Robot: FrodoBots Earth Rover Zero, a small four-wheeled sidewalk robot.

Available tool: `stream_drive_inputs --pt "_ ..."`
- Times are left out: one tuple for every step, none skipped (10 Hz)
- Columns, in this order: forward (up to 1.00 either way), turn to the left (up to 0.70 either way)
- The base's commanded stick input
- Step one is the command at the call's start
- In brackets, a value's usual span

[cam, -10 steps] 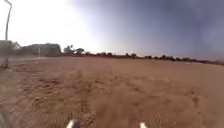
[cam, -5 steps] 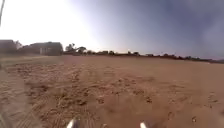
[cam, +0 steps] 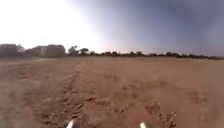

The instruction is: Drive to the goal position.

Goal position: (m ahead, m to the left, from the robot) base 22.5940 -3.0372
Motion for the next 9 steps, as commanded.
stream_drive_inputs --pt "1.0 0.0" --pt "1.0 0.0" --pt "1.0 0.0" --pt "1.0 0.0" --pt "1.0 -0.02" --pt "1.0 -0.16" --pt "1.0 -0.32" --pt "1.0 -0.4" --pt "1.0 -0.33"
